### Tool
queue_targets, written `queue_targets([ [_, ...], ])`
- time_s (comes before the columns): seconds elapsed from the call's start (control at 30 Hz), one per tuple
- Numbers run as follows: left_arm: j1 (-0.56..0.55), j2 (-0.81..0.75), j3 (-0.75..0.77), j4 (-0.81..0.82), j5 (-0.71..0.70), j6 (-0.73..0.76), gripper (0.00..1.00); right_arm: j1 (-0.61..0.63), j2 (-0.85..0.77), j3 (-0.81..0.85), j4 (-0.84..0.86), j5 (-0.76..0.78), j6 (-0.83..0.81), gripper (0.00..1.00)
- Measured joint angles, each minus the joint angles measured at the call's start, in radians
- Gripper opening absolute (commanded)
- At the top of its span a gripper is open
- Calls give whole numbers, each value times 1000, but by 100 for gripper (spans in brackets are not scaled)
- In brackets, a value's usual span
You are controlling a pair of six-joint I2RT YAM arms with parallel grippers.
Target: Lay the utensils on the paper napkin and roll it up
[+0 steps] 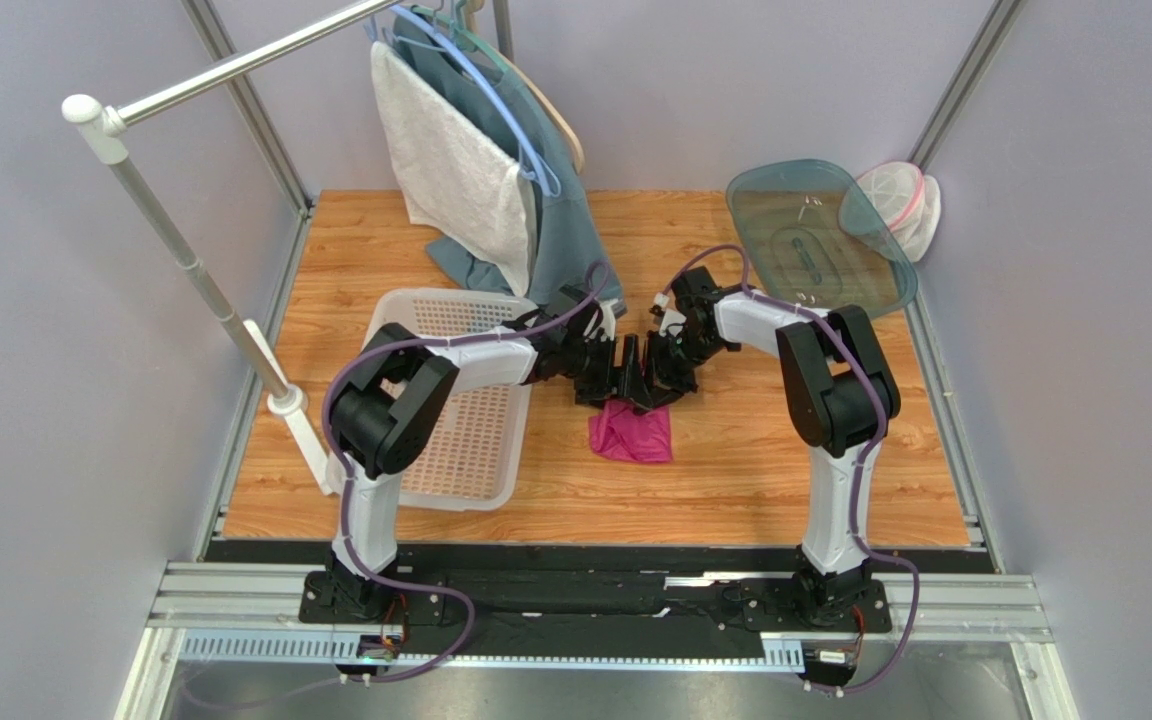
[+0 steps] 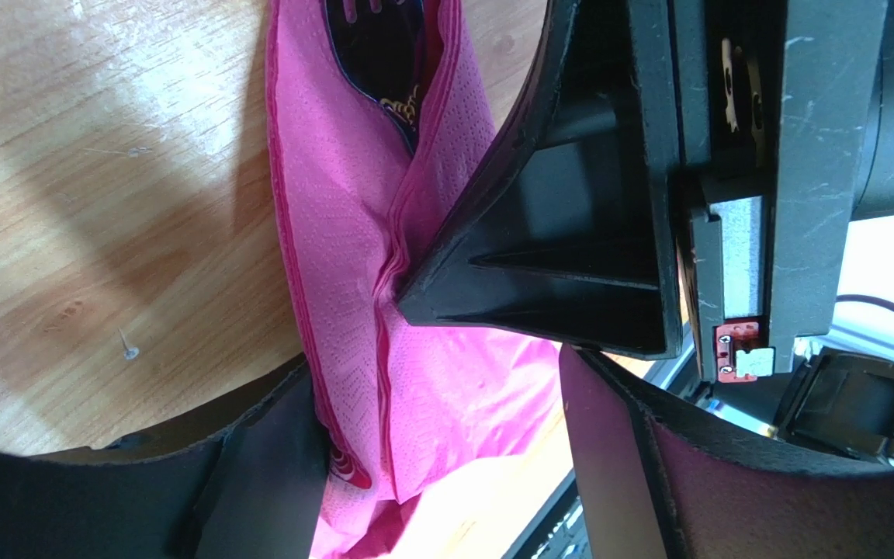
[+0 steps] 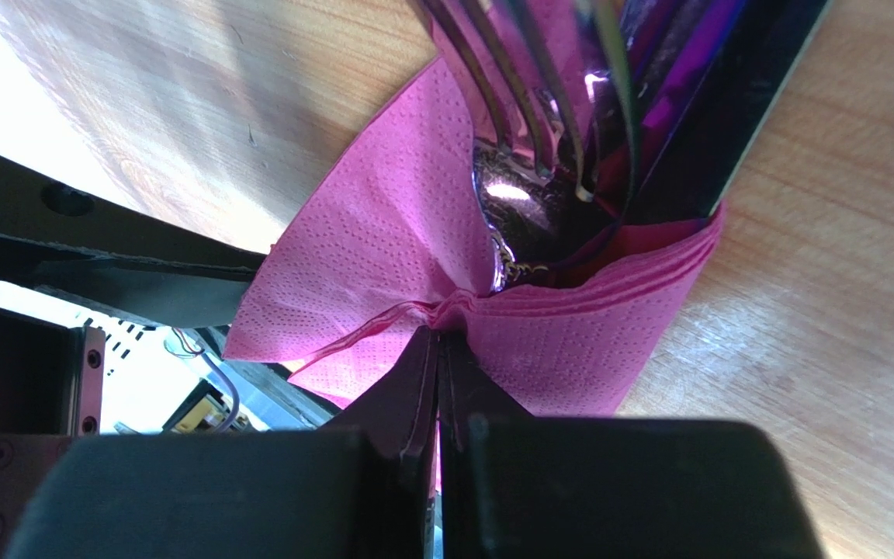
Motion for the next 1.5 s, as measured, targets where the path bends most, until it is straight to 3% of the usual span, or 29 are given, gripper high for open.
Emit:
queue_targets([
  [0.27,50,-42,-68,-32,53,37,62,0,0,0,0,2,0,0],
  [0.43,71,-98,-116,-71,111,86,60,0,0,0,0,2,1,0],
  [0.57,69,-130,-124,-75,159,92,51,0,0,0,0,2,1,0],
  [0.8,67,-123,-121,-91,153,75,43,0,0,0,0,2,1,0],
  [0.97,64,-82,-89,-132,125,71,22,0,0,0,0,2,3,0],
  [1.07,51,-82,-72,-154,100,71,15,0,-1,0,1,2,5,0],
  [1.5,-48,-13,132,-238,7,87,20,0,-21,-33,40,8,39,0],
])
